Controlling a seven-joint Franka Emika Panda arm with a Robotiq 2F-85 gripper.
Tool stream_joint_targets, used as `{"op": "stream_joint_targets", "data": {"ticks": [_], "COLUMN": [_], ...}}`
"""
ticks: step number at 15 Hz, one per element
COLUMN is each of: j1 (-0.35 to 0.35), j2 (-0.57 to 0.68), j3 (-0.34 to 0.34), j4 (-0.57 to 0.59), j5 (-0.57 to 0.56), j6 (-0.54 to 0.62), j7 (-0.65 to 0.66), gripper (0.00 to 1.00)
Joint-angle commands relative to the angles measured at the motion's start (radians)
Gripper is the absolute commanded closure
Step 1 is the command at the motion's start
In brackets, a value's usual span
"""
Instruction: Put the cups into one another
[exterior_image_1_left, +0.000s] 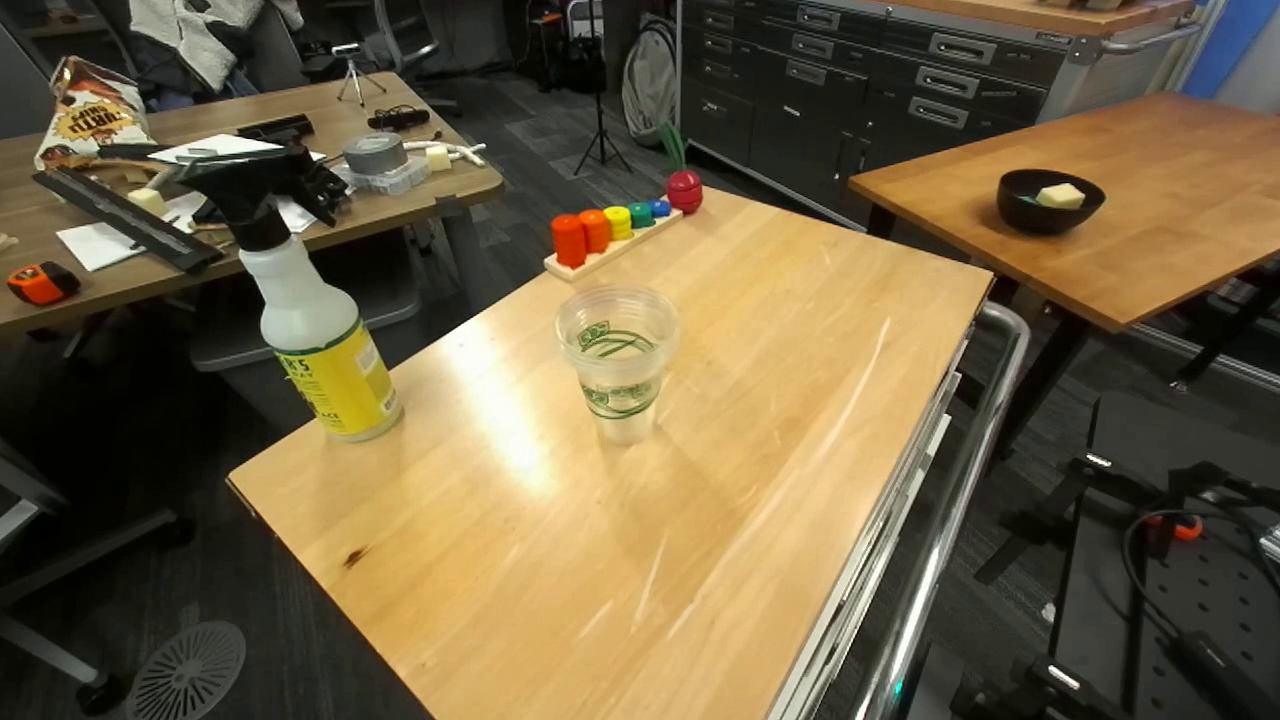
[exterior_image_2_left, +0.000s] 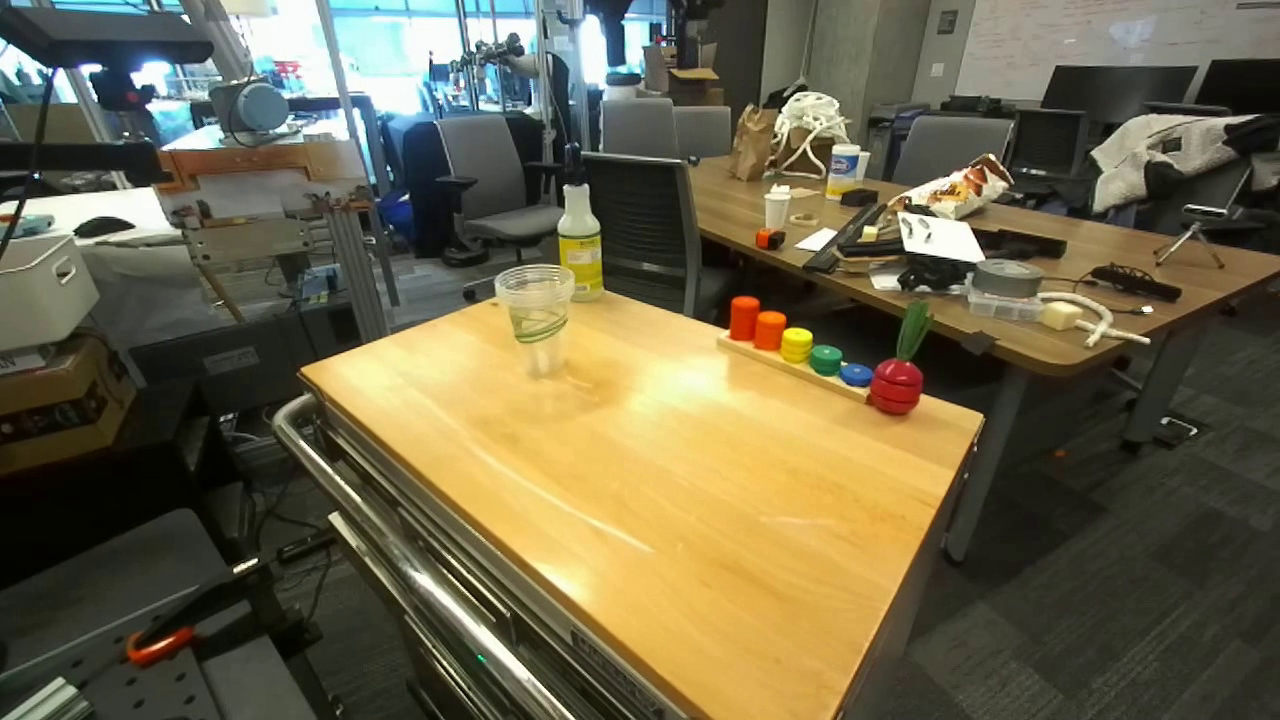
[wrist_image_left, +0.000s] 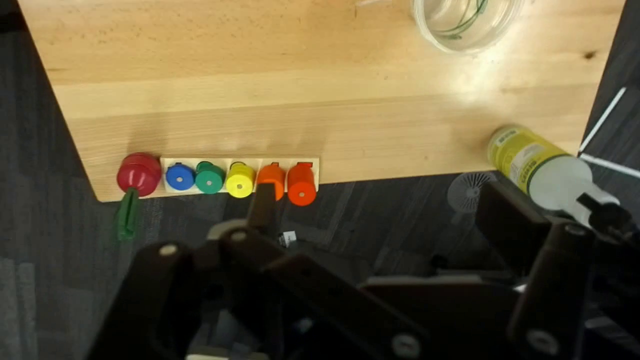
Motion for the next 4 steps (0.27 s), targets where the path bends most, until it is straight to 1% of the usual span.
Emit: {"op": "stream_joint_targets", "data": {"ticks": [1, 4], "j1": [0.002, 0.001], "j2": [-0.010, -0.022], "j3": [-0.009, -0.018], "j4": [0.005, 0.005], "j5": [-0.003, -0.005], "j6": [-0.003, -0.001], "j7": [0.043, 0.093], "gripper": [0.00, 0.00]}}
